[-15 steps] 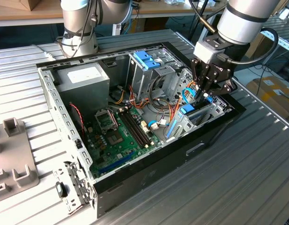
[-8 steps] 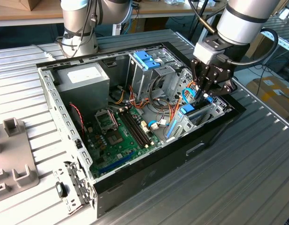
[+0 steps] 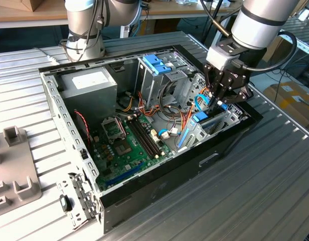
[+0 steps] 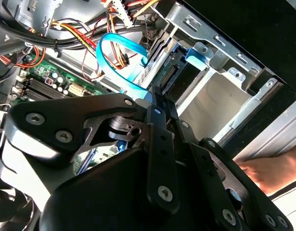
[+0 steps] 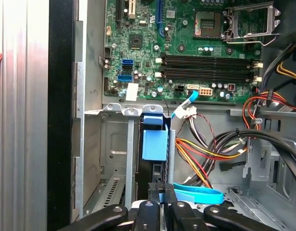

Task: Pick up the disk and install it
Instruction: 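Insert the first disk wire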

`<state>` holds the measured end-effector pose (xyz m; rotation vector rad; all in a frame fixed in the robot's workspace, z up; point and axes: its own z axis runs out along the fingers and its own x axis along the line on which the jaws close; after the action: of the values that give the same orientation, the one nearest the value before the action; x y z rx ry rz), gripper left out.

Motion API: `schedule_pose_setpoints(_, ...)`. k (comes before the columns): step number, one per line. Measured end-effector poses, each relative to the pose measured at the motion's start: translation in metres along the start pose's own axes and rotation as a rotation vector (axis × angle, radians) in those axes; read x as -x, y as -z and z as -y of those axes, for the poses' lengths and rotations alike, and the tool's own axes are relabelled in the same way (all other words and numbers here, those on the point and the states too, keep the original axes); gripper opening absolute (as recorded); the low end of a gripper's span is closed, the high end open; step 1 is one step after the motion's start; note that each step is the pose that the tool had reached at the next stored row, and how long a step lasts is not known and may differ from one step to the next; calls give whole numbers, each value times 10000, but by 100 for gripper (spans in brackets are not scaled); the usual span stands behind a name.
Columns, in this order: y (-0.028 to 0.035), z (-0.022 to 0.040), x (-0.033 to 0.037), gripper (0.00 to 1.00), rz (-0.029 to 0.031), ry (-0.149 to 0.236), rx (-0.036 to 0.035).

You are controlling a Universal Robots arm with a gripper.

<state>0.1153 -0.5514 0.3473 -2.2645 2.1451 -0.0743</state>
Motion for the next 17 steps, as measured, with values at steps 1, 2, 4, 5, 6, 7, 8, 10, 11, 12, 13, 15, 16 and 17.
schedule_pose_setpoints(1, -2, -1, -1, 16, 0, 4, 0)
schedule_pose_setpoints(2, -3, -2, -1, 16, 1, 6, -1)
schedule_pose_setpoints(4, -3, -2, -1, 16, 1, 7, -1)
schedule_pose_setpoints(5, -3, -2, -1, 16, 1, 7, -1)
schedule_pose_setpoints(6, -3, -2, -1, 16, 1, 7, -1)
schedule_pose_setpoints(7, -12, -2, 0, 16, 5, 7, -1)
schedule_pose_setpoints(8, -21, -3, -1, 16, 3, 7, -1)
schedule_pose_setpoints(10, -31, -3, 0, 16, -2, 8, 0)
schedule_pose_setpoints(11, -38, -4, 0, 16, -7, 8, 0)
schedule_pose_setpoints(12, -41, -4, 0, 16, -10, 8, 0)
schedule_pose_setpoints(13, -42, -4, 0, 16, -12, 8, 0)
schedule_pose_setpoints(15, -44, -4, 0, 16, -16, 9, 0)
schedule_pose_setpoints(16, -44, -4, 0, 16, -17, 9, 0)
schedule_pose_setpoints(17, -44, -4, 0, 16, -19, 8, 1)
